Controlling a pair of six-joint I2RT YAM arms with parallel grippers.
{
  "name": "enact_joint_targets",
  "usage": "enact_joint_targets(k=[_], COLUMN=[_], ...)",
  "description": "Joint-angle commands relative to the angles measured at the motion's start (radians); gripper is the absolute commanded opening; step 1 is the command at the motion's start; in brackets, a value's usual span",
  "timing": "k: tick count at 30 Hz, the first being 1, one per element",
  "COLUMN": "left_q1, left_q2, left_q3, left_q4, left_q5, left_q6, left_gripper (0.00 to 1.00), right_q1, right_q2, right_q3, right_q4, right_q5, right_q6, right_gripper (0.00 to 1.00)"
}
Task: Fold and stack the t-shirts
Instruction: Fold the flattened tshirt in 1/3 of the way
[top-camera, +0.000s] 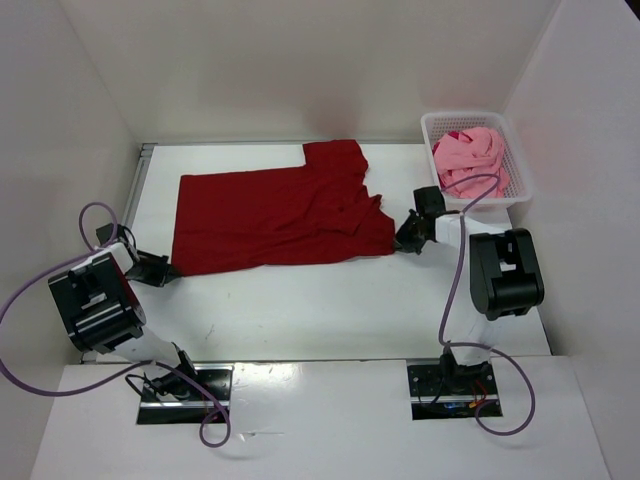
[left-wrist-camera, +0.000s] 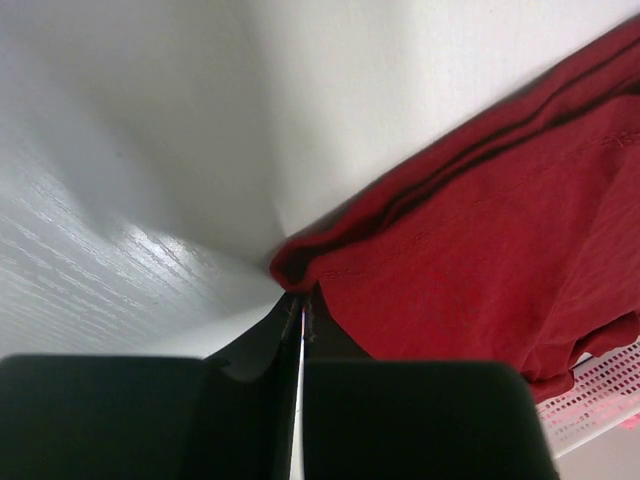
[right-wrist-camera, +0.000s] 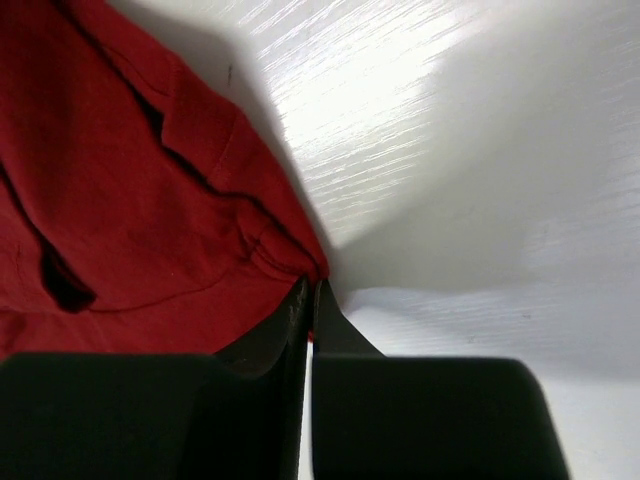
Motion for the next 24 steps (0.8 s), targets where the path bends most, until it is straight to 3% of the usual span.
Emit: enact_joint_targets(k=[1, 11, 18, 20, 21, 22, 23, 24], left_q1=[-0.006, -0.051, -0.051, -0.029, -0.029, -0.018, -0.006, -0.006], left_q2=[-0.004, -0.07, -0.147, -0.156, -0.165, -0.183, -0.214, -0.231], left_q3=[0.016, 0.036, -0.043, -0.068, -0.068, -0.056, -0.042, -0.028], left_q4=[0.022, -0.038, -0.156, -0.179, -0.203, -0.204, -0.214, -0.234], left_q5=[0.011, 0.011, 0.033, 0.053, 0.066, 0.066, 0.08, 0.08], left_q6=[0.025, 0.044, 0.076, 0.088, 0.088, 0.088, 0.1, 0.1], left_gripper=[0.0, 0.0, 0.01, 0.14, 0.32, 0.42, 0.6, 0.6], right_q1=[-0.054, -0.172, -0.191, -0.191, -0.201, -0.201, -0.213, -0.214], right_q2=[-0.075, -0.304, -0.433, -0.443, -0.444, -0.444, -0.434, -0.434], right_q3=[0.013, -0.094, -0.224, -0.224, -0.215, -0.197, -0.183, -0.166], right_q4=[-0.009, -0.155, -0.207, -0.207, -0.207, -0.207, -0.207, -0.219], right_q5=[0.049, 0.088, 0.026, 0.026, 0.036, 0.027, 0.026, 0.026], right_q6=[0.01, 0.01, 0.077, 0.087, 0.087, 0.07, 0.05, 0.039], right_gripper=[0.0, 0.0, 0.0, 0.04, 0.17, 0.24, 0.31, 0.36])
